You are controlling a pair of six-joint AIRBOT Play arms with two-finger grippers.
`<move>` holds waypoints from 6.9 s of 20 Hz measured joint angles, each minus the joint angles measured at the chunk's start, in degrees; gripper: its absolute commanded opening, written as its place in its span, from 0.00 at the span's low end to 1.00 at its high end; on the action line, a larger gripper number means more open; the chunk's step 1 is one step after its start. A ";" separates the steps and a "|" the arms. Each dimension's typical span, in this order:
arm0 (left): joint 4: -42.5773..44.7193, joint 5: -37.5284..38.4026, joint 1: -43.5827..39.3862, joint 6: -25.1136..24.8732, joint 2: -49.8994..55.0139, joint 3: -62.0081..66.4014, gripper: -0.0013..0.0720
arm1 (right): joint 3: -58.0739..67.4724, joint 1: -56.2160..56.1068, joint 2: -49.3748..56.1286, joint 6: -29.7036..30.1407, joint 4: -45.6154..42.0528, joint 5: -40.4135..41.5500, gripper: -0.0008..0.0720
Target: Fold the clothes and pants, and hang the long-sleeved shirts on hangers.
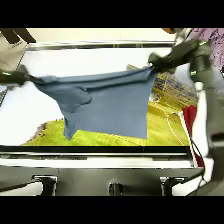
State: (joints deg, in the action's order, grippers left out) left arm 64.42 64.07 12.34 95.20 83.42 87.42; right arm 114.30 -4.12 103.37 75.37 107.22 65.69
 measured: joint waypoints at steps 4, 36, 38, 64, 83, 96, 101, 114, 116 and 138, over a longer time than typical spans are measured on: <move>-2.08 -4.85 -4.15 1.05 12.72 -0.57 0.04 | 0.00 -0.37 10.49 -0.02 5.68 -5.38 0.06; -10.03 4.92 11.30 -11.26 -2.73 -26.84 0.88 | -58.97 15.82 -14.29 33.81 23.56 3.39 0.66; -10.03 4.87 10.12 -11.32 -2.69 -26.88 0.88 | -60.08 13.99 -13.75 34.34 24.87 1.97 0.39; -15.21 5.35 -1.09 -16.68 -1.90 -0.83 0.04 | -34.67 8.39 -33.86 29.92 26.34 -0.39 0.05; 13.57 11.10 -0.98 -0.33 -32.85 19.43 0.04 | -2.40 8.33 -51.52 8.26 6.80 8.33 0.05; 2.73 -0.13 -4.92 -15.30 13.77 8.61 0.04 | -2.32 7.10 -1.31 8.59 5.53 3.67 0.05; 0.79 -4.83 -6.78 -16.50 21.73 8.41 0.51 | -2.32 7.04 8.22 7.85 5.92 0.04 0.21; -8.37 9.20 12.09 -16.61 1.22 -7.52 0.66 | -14.56 21.16 -4.68 21.77 12.11 18.27 0.51; -8.59 8.59 15.74 -16.59 -6.03 -19.04 0.66 | -24.48 23.76 -8.90 23.69 12.83 18.75 0.51; -10.32 6.99 21.79 -16.17 -23.91 -52.98 0.67 | -66.18 21.88 -16.09 37.59 23.93 2.21 0.05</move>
State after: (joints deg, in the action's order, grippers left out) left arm 54.11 71.07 34.13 79.02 59.51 34.44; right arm 48.12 17.76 87.29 112.97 131.15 67.90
